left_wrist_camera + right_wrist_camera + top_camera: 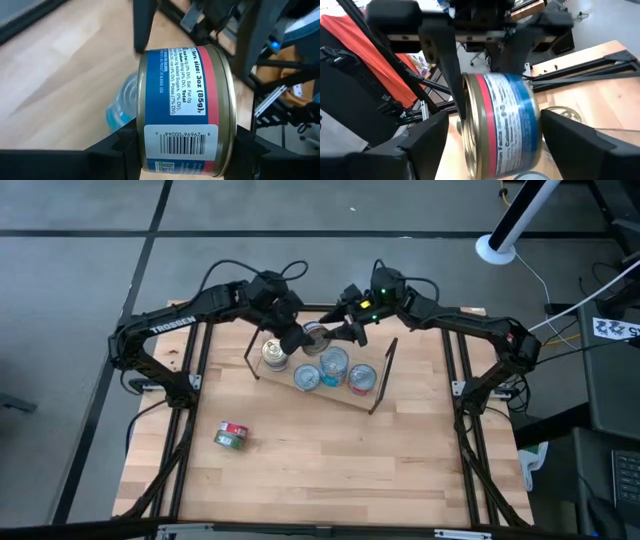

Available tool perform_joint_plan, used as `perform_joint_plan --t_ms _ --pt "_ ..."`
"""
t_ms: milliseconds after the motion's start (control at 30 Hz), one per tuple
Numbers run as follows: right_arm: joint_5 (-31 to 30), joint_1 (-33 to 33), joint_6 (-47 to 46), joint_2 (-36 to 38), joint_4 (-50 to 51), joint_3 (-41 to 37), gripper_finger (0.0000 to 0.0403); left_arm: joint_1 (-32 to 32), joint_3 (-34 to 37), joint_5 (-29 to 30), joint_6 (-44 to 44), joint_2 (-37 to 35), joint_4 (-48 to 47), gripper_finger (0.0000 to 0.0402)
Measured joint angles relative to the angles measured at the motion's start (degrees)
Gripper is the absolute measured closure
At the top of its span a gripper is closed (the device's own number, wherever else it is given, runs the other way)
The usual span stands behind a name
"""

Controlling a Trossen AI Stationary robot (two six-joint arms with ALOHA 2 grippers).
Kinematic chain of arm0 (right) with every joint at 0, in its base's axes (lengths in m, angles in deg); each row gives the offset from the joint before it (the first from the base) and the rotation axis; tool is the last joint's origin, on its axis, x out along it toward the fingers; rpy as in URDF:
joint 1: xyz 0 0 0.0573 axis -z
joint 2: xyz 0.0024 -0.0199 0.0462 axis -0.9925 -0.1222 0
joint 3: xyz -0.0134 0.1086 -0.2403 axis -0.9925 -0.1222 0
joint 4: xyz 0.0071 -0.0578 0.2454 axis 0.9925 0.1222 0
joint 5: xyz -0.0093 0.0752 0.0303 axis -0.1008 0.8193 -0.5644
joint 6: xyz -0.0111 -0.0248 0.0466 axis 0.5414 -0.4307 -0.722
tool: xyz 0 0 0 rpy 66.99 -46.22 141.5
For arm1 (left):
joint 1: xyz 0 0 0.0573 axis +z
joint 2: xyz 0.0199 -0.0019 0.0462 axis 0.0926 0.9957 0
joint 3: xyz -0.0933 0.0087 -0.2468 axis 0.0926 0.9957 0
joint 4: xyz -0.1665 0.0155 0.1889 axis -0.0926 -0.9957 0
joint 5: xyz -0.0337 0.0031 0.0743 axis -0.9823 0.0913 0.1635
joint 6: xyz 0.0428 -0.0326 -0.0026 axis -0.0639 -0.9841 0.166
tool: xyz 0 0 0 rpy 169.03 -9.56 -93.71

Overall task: Stack canned seafood by type on shelf
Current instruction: Stack the blue-pink tuna can on top of the blue-pink tuna can on the shelf

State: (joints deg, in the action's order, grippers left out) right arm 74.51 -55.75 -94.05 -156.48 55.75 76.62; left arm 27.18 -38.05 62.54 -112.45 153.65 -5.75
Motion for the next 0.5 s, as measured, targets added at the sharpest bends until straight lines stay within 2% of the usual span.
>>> perform_joint_plan --t_ms 333,500 --pt "-1.3 6.4 0.2 0.0 -0.4 0.0 0.0088 -0.2 0.0 -0.1 -2.3 0.0 -10.6 0.0210" --pt "0.8 9.4 0.2 0.0 -0.2 0.0 0.0088 -0.2 0.0 -0.1 -4.8 0.0 -19.0 0.0210"
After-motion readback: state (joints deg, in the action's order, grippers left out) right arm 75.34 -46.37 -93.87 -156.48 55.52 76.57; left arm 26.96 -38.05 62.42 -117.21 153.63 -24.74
